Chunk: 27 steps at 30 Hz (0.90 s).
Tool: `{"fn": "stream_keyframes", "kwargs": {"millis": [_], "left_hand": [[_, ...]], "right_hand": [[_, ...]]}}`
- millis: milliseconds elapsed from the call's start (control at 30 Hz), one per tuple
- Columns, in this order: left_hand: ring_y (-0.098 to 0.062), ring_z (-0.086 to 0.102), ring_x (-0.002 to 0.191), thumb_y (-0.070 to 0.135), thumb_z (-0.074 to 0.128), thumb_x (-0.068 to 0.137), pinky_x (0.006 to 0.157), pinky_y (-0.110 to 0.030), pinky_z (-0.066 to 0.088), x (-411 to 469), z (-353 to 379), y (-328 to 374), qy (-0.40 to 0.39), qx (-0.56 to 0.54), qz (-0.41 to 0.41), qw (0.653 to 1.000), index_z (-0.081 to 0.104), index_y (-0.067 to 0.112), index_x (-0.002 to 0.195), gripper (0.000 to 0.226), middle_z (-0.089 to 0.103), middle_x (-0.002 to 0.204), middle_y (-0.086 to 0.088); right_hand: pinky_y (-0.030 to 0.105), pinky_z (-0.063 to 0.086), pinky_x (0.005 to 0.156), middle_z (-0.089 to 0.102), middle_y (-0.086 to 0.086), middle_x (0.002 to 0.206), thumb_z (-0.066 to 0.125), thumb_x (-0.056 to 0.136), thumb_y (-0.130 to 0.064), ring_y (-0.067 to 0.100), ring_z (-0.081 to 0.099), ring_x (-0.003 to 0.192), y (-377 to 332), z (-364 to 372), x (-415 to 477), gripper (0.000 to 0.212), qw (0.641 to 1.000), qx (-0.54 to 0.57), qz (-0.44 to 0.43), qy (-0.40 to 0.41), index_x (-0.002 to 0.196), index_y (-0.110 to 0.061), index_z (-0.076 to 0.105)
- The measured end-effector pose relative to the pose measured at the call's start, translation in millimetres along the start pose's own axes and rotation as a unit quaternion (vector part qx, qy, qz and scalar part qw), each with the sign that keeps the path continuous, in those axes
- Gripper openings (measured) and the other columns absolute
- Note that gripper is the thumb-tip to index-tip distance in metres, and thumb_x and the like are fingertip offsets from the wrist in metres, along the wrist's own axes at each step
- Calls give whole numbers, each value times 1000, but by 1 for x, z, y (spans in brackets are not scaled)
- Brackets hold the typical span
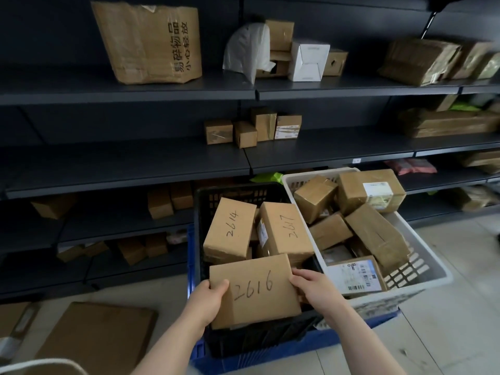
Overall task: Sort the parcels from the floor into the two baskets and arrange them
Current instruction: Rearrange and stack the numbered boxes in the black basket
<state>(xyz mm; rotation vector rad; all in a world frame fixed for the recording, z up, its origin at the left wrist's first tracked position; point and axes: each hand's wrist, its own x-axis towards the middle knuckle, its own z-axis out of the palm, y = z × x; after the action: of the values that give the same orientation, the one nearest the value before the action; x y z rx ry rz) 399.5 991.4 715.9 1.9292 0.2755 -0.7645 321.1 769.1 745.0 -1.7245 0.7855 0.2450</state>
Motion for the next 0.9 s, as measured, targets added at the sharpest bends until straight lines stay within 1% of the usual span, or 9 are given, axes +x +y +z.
{"fn": "stream_keyframes", "kwargs": {"millis": [100, 200, 333, 433, 467, 600, 733, 800, 900], "left_hand": [[-17, 55, 98, 44, 48, 97, 74, -28, 43, 3, 0, -4, 2, 27, 0, 1000, 49, 15, 129, 43, 57, 112, 0], [-17, 57, 96, 40, 50, 97, 75, -29, 46, 10, -1, -6, -3, 57, -6, 998, 50, 14, 128, 41, 58, 111, -1], [-17, 58, 96, 37, 54, 95, 81, -32, 51, 21, -3, 1, 11, 54, -10, 998, 53, 11, 126, 39, 60, 110, -1], [-14, 55, 93, 35, 55, 95, 76, -31, 50, 31, -5, 23, 65, 38, 21, 997, 47, 12, 116, 33, 58, 109, 2], [-12, 55, 92, 35, 55, 95, 74, -31, 50, 34, -5, 32, 90, 42, 40, 994, 47, 15, 121, 34, 59, 112, 2], [-22, 57, 104, 29, 64, 87, 90, -42, 52, 56, -2, 62, 157, 72, 94, 980, 45, 19, 133, 50, 57, 123, -4], [-28, 49, 120, 42, 73, 75, 97, -48, 48, 79, 9, 84, 161, 136, 95, 973, 40, 28, 139, 74, 49, 133, -5], [-29, 40, 130, 49, 73, 73, 104, -47, 42, 91, 19, 90, 153, 174, 84, 969, 32, 29, 145, 85, 39, 144, -6], [-31, 19, 142, 61, 67, 73, 115, -45, 27, 106, 32, 96, 160, 314, 70, 933, 23, 28, 150, 94, 16, 157, -7]], "right_hand": [[19, 44, 68, 63, -14, 101, 49, 102, -22, 2, 56, 93, 0, 6, 3, 29, 1000, -24, -3, 8, 126, -21, 64], [25, 46, 80, 64, -6, 111, 47, 102, -17, 8, 57, 95, -2, 11, 13, 30, 997, -72, 8, 3, 127, -17, 64], [34, 47, 97, 61, 3, 128, 53, 99, -23, 20, 56, 115, -4, 7, 26, 38, 996, -83, 25, 15, 136, -14, 56], [28, 50, 88, 60, 4, 132, 56, 97, -26, 21, 56, 116, -12, -3, 44, 40, 995, -86, -3, 42, 136, -17, 57], [26, 49, 84, 58, 4, 134, 57, 97, -26, 20, 56, 116, -17, -7, 49, 41, 995, -88, -11, 48, 137, -18, 56], [29, 43, 93, 49, 6, 145, 58, 97, -27, 23, 50, 128, -40, -18, 79, 52, 992, -92, -39, 73, 146, -20, 45], [25, 47, 83, 43, 8, 148, 66, 91, -31, 26, 53, 124, -54, -27, 118, 74, 993, -103, -9, 63, 153, -16, 29], [35, 50, 96, 37, 11, 150, 73, 82, -42, 30, 48, 128, -56, -30, 136, 93, 989, -136, 15, 49, 155, -17, 21], [44, 41, 109, 31, 13, 151, 74, 74, -55, 34, 37, 136, -57, -28, 156, 104, 974, -221, 34, 28, 155, -23, 18]]}}
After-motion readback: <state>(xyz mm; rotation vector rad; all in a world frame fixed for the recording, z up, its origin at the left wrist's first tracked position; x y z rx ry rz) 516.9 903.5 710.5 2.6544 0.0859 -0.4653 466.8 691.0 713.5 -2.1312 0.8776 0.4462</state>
